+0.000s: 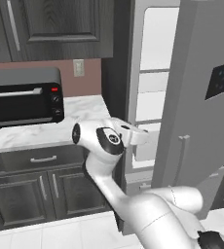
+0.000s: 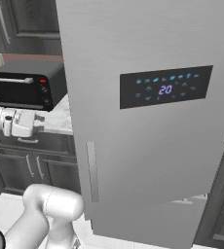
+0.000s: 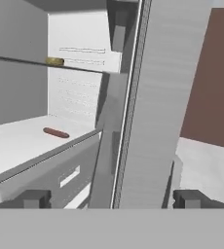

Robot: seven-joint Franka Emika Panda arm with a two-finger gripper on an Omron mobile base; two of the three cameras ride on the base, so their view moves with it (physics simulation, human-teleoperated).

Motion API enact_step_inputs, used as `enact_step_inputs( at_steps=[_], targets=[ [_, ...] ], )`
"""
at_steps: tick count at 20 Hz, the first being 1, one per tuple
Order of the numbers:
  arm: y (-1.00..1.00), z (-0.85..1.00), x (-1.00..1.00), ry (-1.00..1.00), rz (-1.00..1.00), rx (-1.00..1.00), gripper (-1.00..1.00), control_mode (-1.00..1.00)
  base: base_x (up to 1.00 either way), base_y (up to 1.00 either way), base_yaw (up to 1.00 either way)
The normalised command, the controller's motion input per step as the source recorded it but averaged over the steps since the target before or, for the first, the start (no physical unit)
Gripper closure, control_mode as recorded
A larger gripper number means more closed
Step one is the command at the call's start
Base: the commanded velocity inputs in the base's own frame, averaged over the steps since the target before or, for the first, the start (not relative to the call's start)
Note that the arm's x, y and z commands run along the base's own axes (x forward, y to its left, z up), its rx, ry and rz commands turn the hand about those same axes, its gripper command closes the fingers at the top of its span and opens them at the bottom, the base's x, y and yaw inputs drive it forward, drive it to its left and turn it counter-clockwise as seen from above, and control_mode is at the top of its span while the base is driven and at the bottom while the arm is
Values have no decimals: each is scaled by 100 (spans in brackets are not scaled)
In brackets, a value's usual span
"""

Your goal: Retrieve the sausage and cheese from the fridge and place them on the cutting board on the counter.

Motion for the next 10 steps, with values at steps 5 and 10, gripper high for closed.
enact_step_inputs(
  at_steps=[5,10],
  targets=[
    [-56,0,20,-12,-3,-4,-100,-100,0,0,0],
    [-67,0,40,-6,-8,0,-100,-100,0,0,0]
  ],
)
